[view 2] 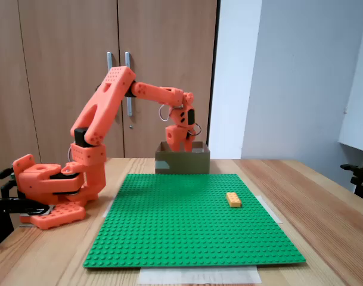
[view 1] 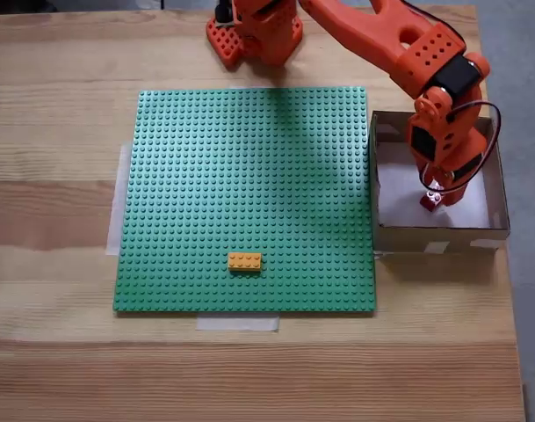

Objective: Pick the red lego block and put it in the box.

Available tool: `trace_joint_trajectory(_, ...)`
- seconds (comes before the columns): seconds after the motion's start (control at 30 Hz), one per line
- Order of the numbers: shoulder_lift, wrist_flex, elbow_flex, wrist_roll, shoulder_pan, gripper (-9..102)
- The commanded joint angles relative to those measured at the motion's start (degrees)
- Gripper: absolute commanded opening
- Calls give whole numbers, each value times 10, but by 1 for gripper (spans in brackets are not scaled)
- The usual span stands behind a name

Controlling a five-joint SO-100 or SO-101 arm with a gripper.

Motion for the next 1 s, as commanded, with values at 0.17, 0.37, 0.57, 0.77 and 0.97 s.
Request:
trace_joint_trajectory(0.17, 137, -51, 51, -11, -2, 15)
trace_joint_trajectory(0.37, 209, -74, 69, -16, 3, 14)
trace_joint_trajectory(0.57, 287, -106, 112, -40, 14, 12)
trace_joint_trajectory(0.77, 376, -141, 149, -30, 47, 6)
trace_joint_trajectory(0.97, 483, -136, 182, -18, 102, -1)
